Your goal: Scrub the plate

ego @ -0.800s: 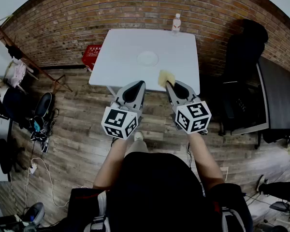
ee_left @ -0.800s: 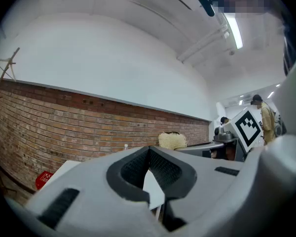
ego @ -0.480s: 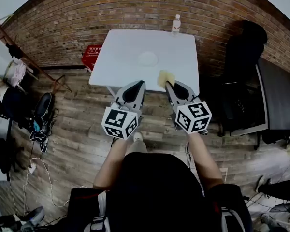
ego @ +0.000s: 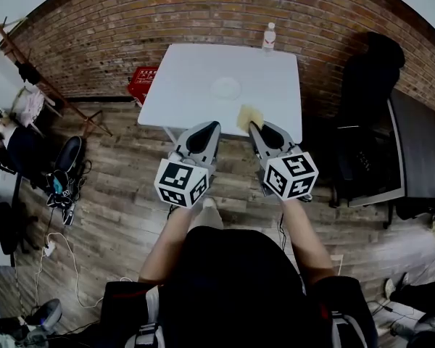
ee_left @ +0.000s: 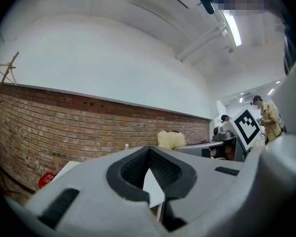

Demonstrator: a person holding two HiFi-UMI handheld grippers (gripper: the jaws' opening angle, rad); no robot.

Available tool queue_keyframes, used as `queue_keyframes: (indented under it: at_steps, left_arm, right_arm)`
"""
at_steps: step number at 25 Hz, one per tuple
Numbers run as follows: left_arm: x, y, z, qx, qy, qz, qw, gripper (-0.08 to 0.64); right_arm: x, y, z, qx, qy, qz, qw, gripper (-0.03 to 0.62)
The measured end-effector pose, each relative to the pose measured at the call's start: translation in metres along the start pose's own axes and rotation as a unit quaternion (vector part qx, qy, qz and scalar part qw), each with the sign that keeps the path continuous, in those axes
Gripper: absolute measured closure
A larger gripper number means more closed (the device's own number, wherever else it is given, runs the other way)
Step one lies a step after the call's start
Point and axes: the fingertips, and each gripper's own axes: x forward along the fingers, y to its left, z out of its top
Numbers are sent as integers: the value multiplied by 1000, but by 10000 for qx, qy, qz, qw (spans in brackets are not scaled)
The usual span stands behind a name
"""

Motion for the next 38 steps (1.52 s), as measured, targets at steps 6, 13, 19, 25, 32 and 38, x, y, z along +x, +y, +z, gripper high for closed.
queue_keyframes:
  at_steps: [6,13,19,25,32,38]
  left_arm:
    - [5,9,3,-15,-5,15,10000,540]
    - [28,33,0,-84,-1,-45,10000,540]
    - [56,64,1,-126,0,-93,9999,540]
    - [86,99,3,-153,46,-161,9997,540]
    - [120,138,12,-151,35,-304,9994,540]
    - [144,172,13,-201,67,-466,9987,540]
  right_arm:
    - [10,-2,1,33,18,36,10000,551]
    - [42,-18,4,51,52,-36,10000,551]
    - [78,-33,11,15,72,-67,10000,551]
    - [119,-51,16,37,130,-123,9998,551]
    - [163,-68,27,26,156,-241,9996,551]
    - [199,-83,31,65,202,-438,9988,551]
